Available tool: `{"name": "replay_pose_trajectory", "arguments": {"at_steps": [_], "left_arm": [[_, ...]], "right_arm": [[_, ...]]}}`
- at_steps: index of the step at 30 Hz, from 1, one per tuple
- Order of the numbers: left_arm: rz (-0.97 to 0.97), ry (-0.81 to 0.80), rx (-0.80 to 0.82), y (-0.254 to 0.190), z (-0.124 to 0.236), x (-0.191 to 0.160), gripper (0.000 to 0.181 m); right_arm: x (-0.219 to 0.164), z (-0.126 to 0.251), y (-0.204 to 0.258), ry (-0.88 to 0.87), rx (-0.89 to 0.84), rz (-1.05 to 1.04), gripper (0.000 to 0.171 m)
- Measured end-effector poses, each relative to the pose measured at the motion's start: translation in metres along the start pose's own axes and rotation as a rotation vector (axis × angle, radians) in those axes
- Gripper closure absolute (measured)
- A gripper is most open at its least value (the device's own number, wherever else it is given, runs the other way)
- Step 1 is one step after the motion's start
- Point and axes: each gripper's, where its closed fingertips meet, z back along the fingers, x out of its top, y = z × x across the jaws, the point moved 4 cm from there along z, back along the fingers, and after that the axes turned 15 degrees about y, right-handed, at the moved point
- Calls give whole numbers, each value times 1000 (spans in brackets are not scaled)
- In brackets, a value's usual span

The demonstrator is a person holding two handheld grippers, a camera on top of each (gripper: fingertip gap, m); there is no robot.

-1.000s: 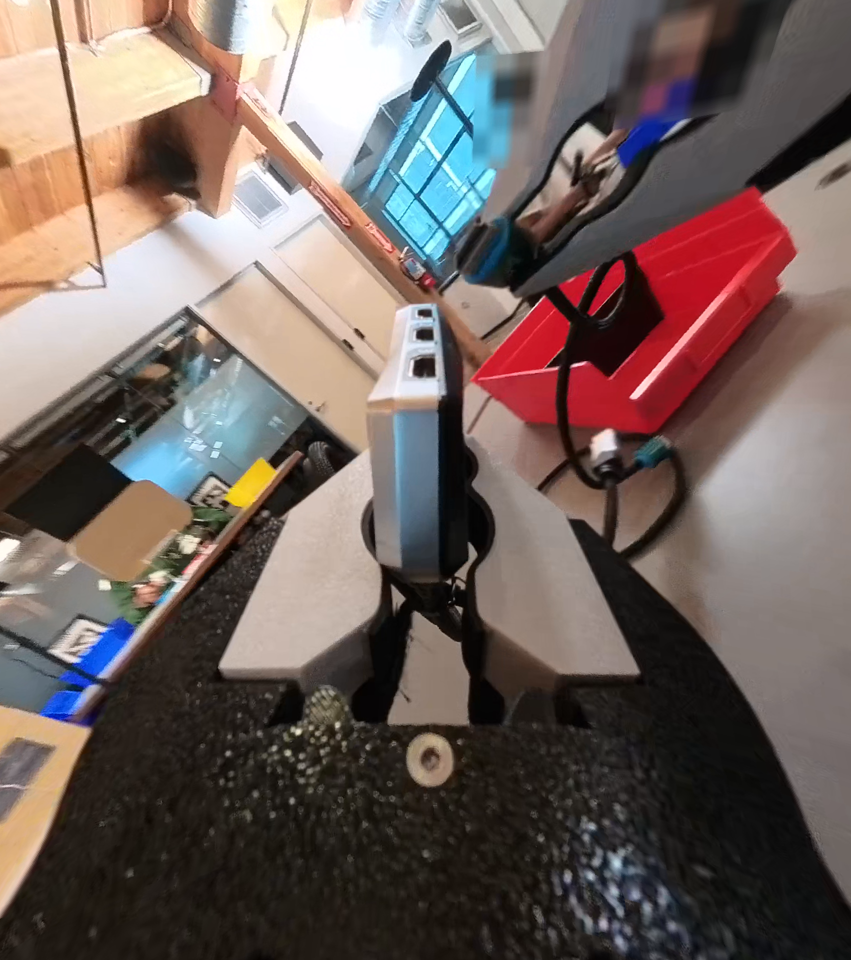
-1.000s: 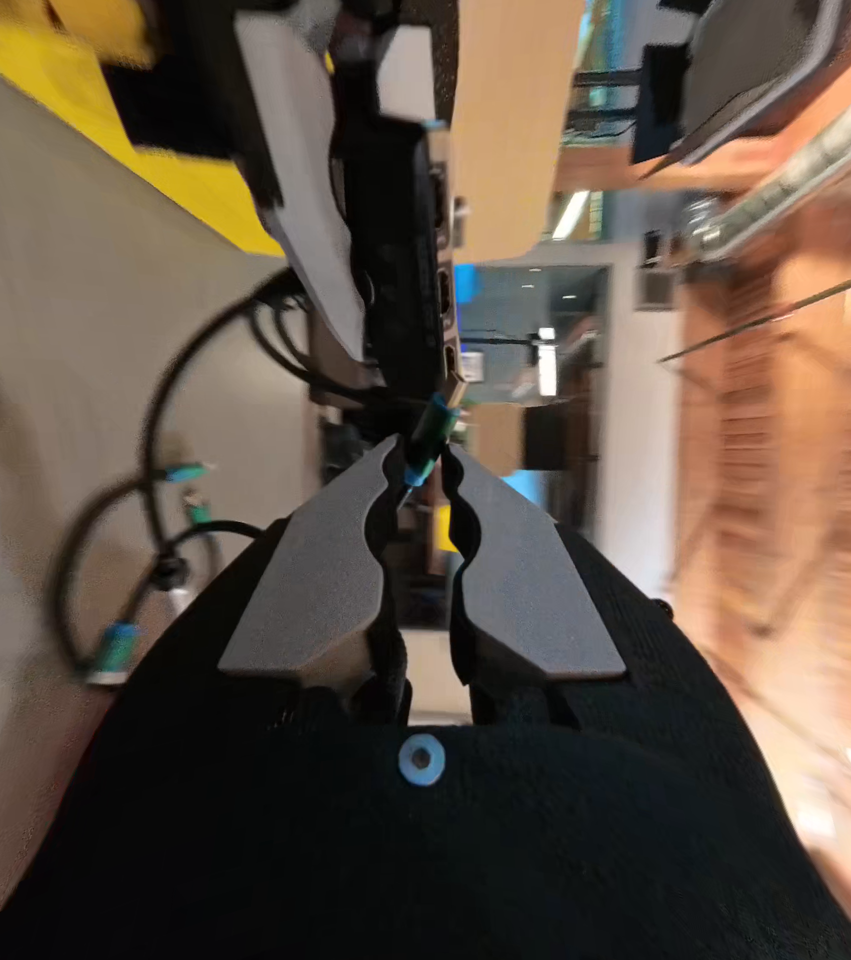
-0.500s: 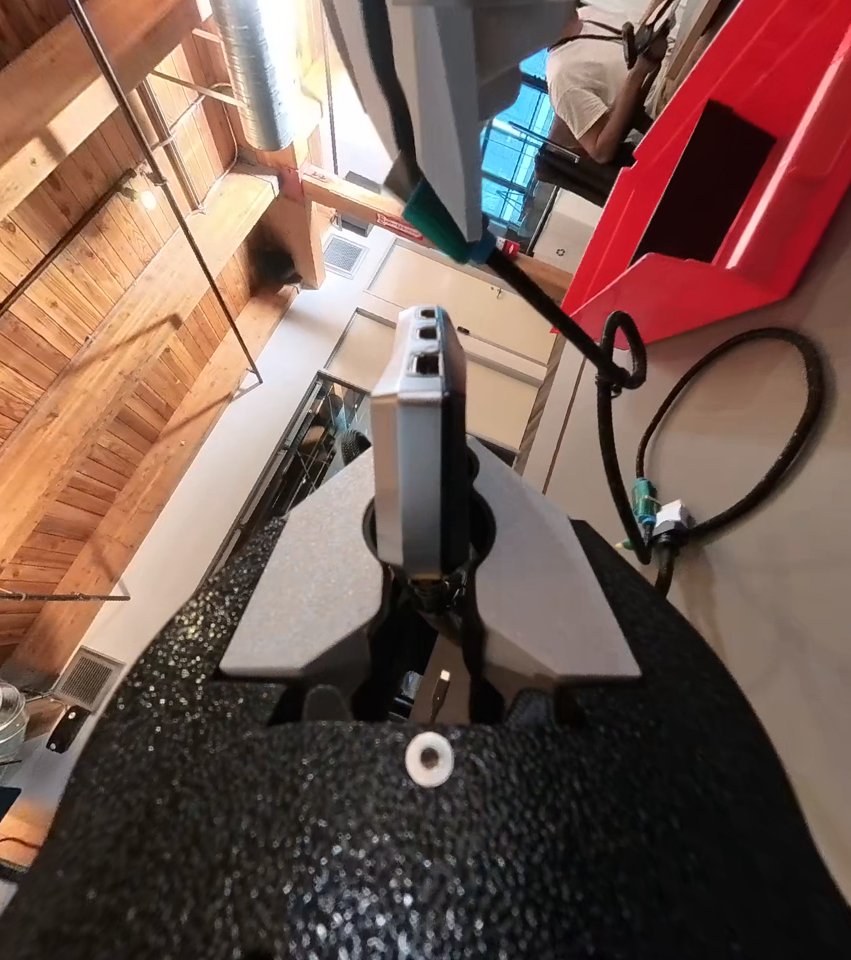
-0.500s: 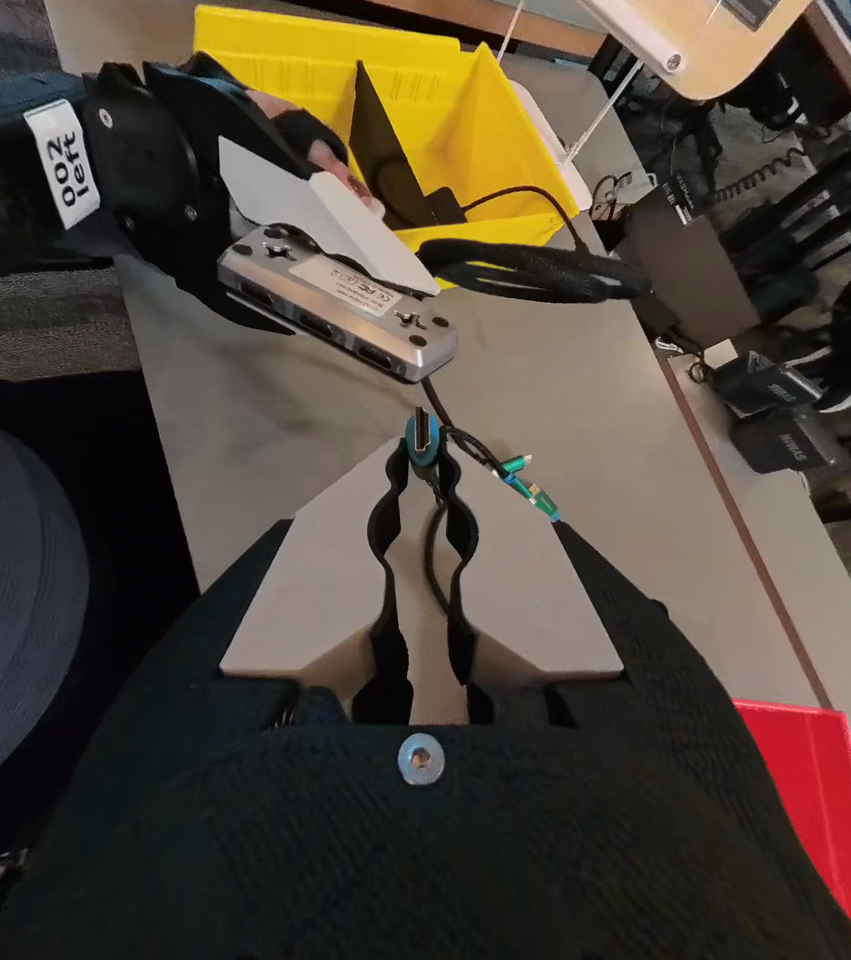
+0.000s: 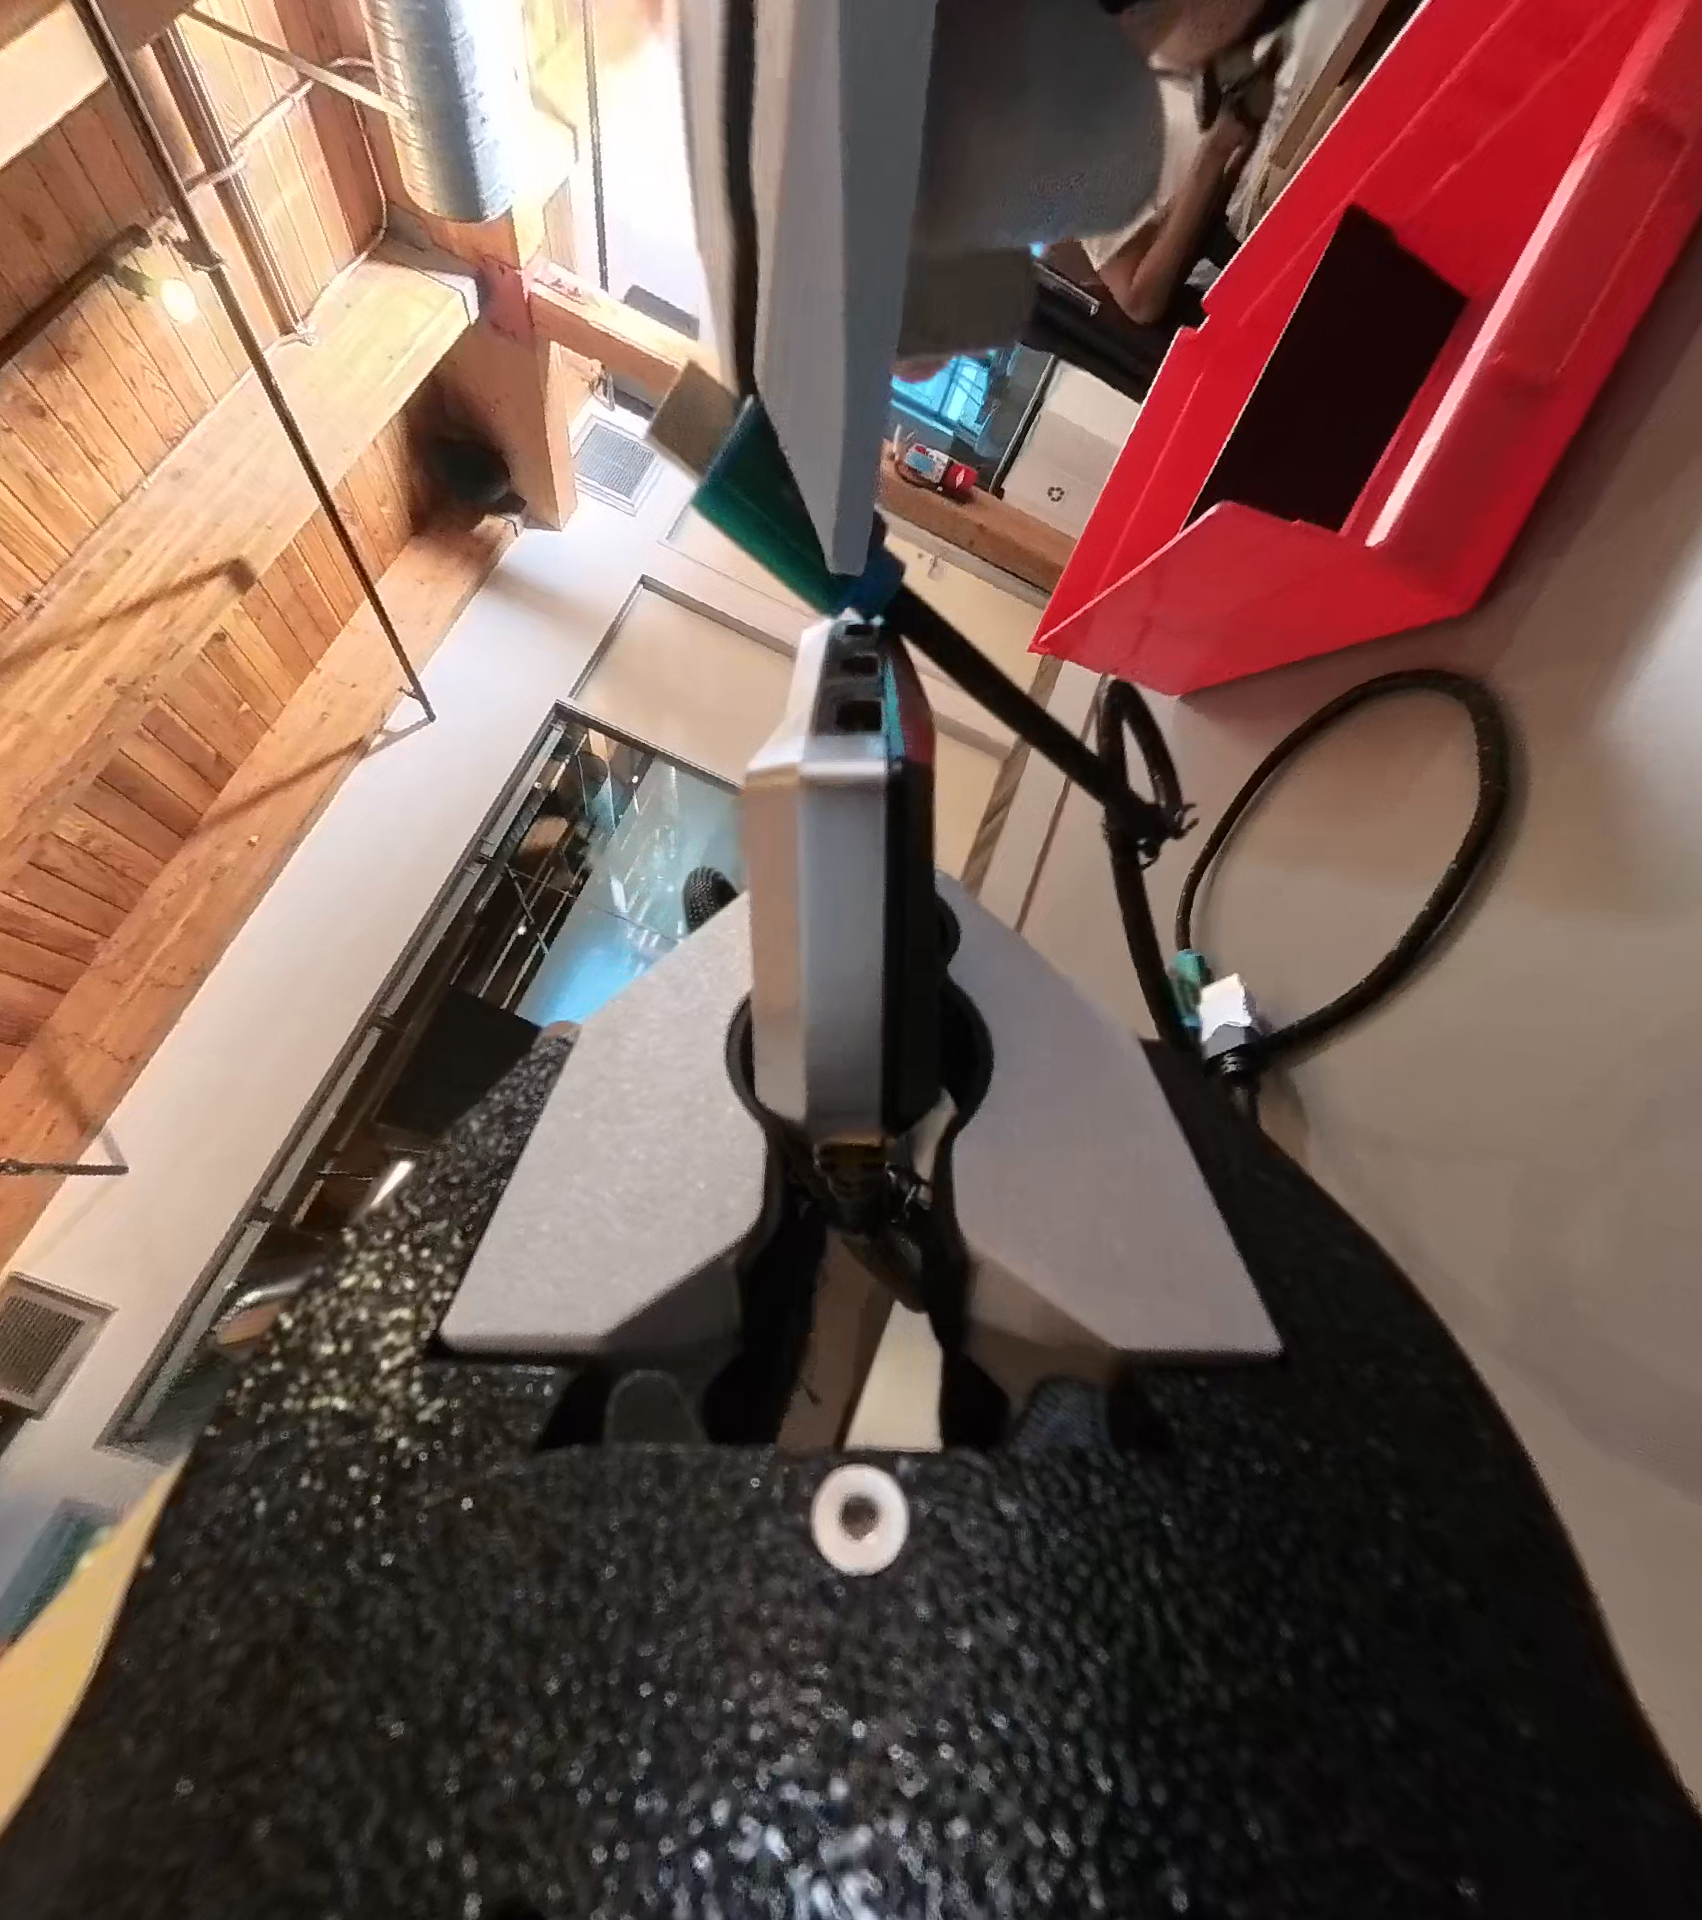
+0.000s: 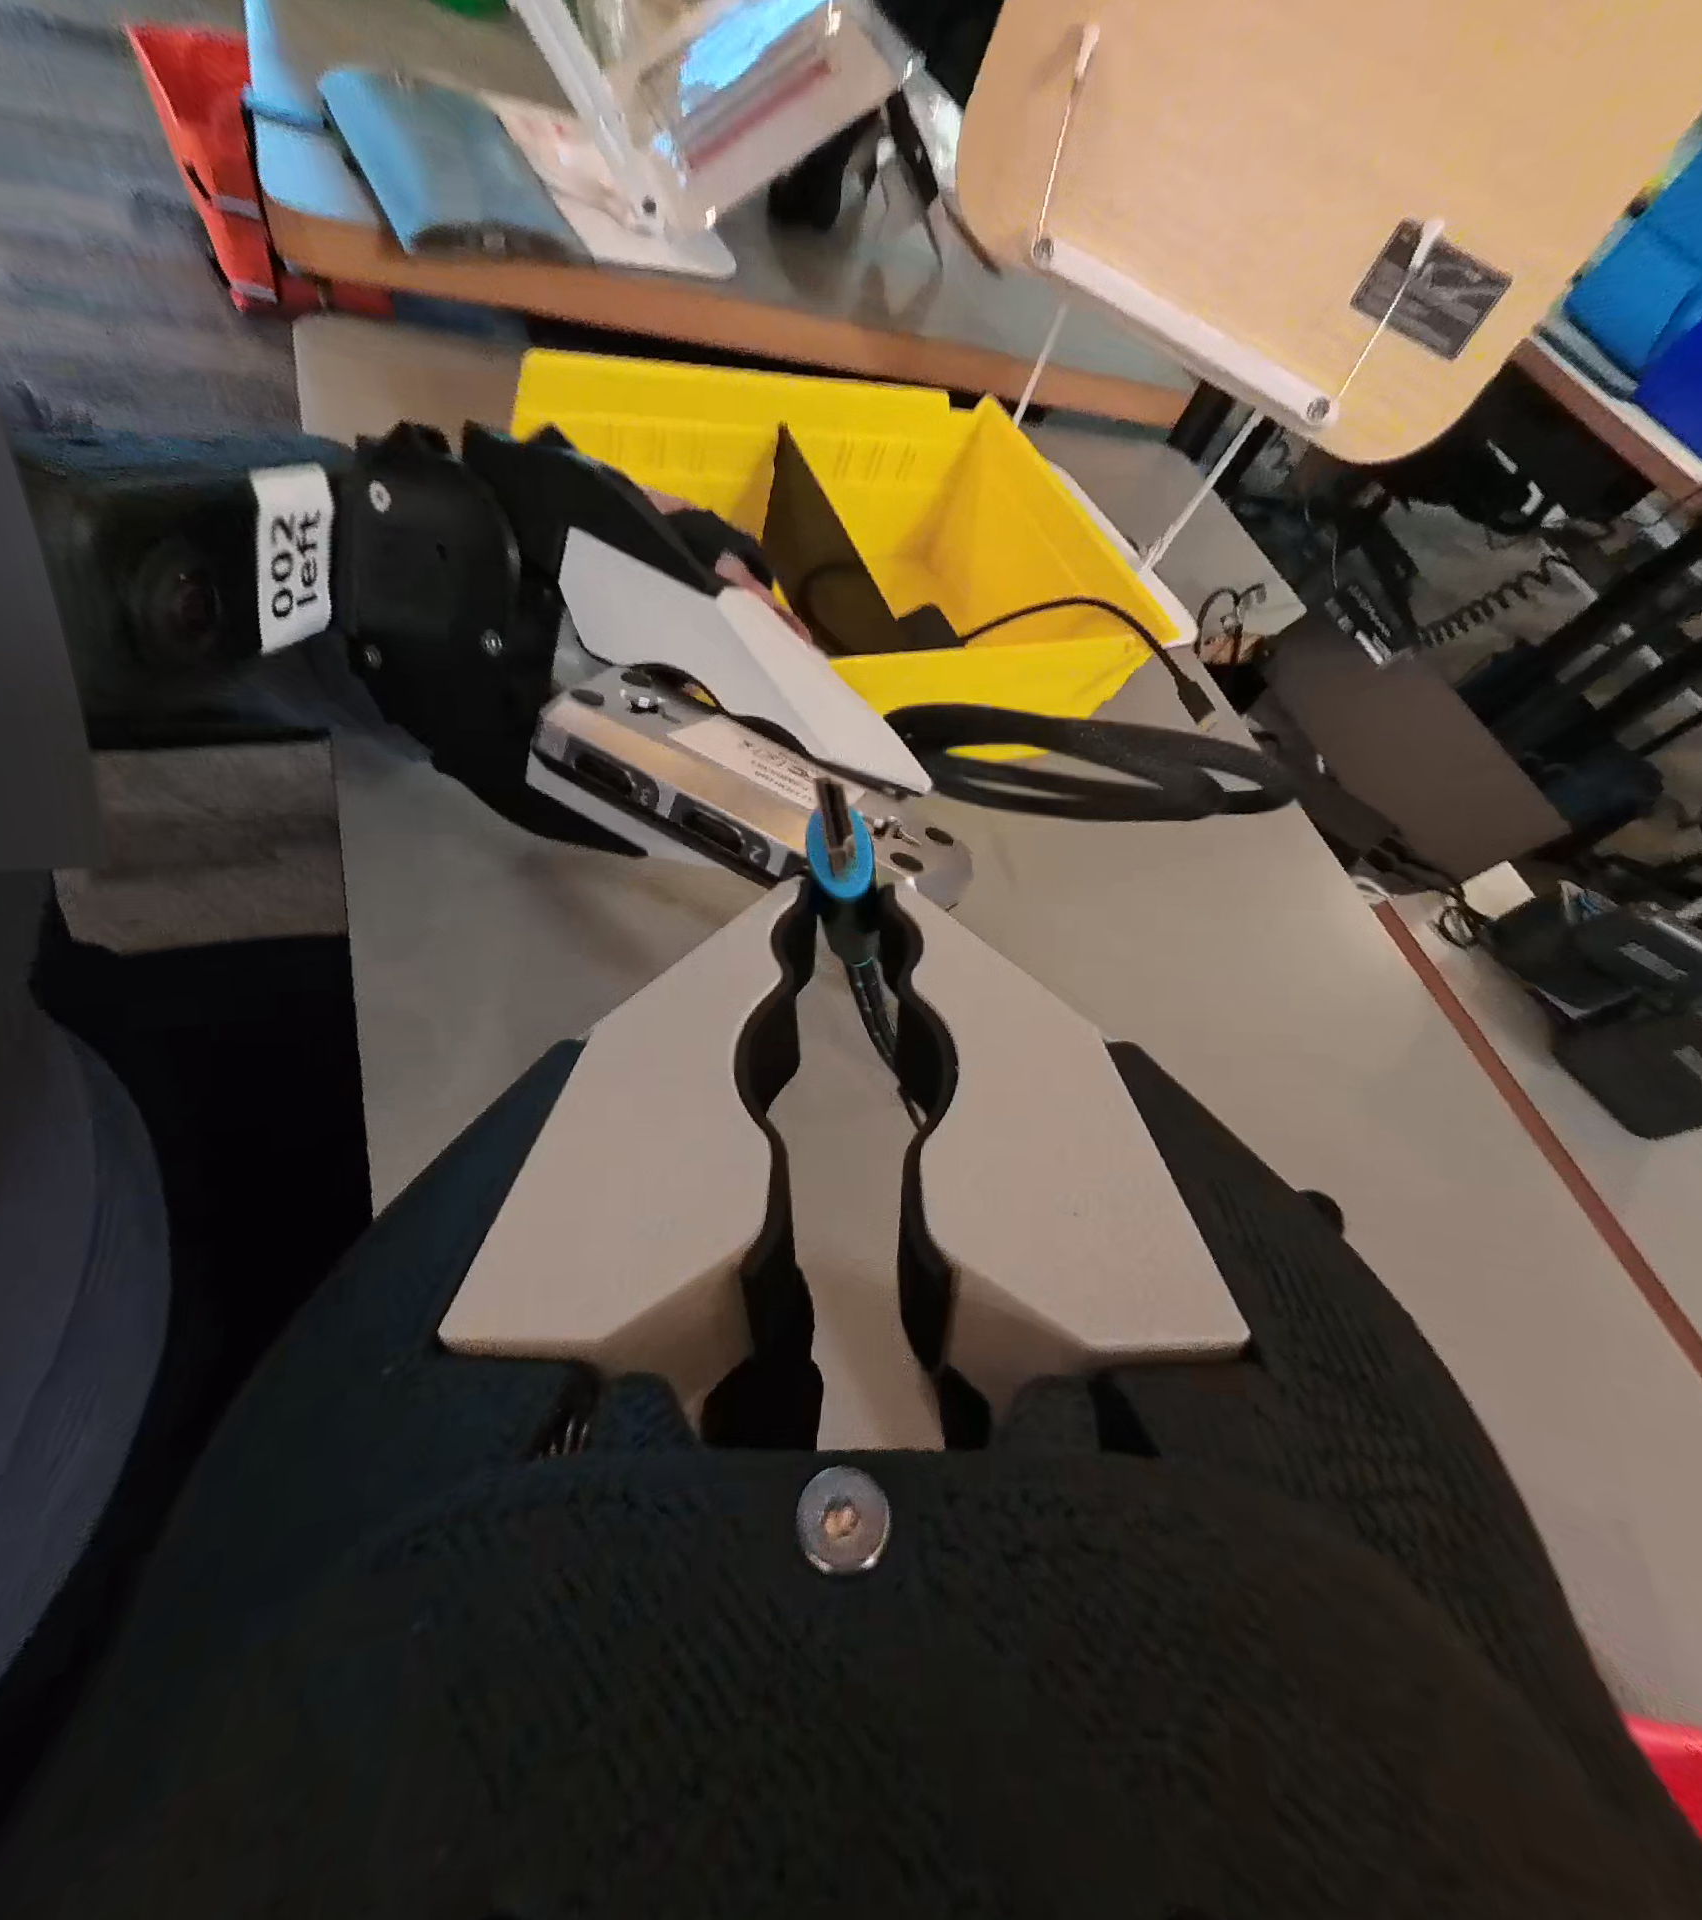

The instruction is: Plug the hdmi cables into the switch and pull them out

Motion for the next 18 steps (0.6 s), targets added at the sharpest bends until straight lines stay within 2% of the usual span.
{"name": "replay_pose_trajectory", "arguments": {"at_steps": [5, 7, 8, 11, 16, 18], "left_arm": [[130, -28, -67, 2, 0, -1, 158], [149, -24, -77, 3, -1, -2, 156], [170, -24, -90, 4, -1, -2, 162], [270, -14, -139, 10, -1, -2, 162], [448, 69, -284, 15, -5, -4, 161], [527, 69, -345, 17, -4, -3, 161]], "right_arm": [[2, 0, -3, -143, 41, -107, 161], [2, 3, -9, -166, -32, -106, 161], [3, 7, -13, -170, -111, -88, 162], [8, 21, -23, -89, -411, 64, 161], [21, 24, -24, 286, -1010, 640, 161], [25, 17, -20, 374, -1120, 829, 162]]}}
